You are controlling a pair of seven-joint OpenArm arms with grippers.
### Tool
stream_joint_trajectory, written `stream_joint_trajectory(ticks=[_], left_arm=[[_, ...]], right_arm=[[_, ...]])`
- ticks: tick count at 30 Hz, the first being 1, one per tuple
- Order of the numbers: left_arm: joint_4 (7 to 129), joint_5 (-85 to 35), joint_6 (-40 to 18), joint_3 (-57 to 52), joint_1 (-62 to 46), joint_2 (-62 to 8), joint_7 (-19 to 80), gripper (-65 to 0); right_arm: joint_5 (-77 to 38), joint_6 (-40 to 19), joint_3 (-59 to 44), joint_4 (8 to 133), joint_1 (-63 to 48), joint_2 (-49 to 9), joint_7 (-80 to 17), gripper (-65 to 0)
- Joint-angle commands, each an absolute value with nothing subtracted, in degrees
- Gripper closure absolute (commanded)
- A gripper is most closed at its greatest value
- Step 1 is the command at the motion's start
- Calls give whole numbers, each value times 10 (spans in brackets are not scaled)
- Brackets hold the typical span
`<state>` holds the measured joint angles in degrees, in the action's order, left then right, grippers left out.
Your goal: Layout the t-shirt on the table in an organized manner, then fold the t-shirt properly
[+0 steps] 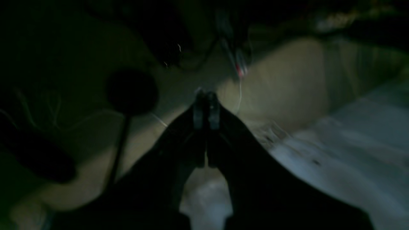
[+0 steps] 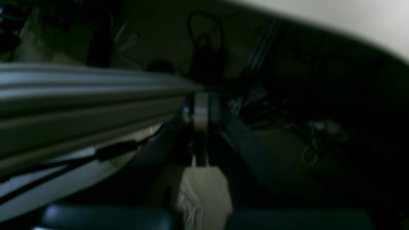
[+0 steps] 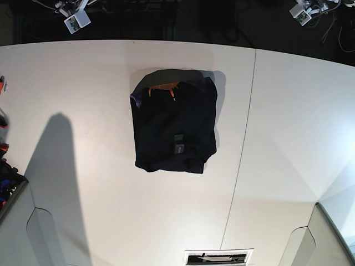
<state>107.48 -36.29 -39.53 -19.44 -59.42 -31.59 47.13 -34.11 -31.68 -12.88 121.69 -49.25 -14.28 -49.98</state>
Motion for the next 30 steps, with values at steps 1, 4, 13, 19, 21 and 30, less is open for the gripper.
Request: stream_joint_trajectory(ticks=[1, 4, 13, 19, 21, 30], left_arm=[[1065, -363, -400, -192, -602, -322, 468, 0], [1023, -344, -400, -167, -602, -322, 468, 0], [940, -277, -400, -54, -598, -322, 467, 0], [875, -252, -400, 18, -552, -322, 452, 0], [844, -252, -400, 38, -526, -322, 452, 0], [672, -215, -396, 143, -399, -322, 453, 0]], right_arm=[[-350, -317, -130, 1223, -505, -146, -502, 0], [-350, -317, -130, 1222, -521, -146, -516, 0], [-350, -311, -129, 1206, -552, -146, -564, 0], [-349, -311, -112, 1098, -540, -146, -566, 0], [-342, -310, -96, 1047, -525, -146, -567, 0], [-241, -266, 20, 771, -392, -145, -575, 0]])
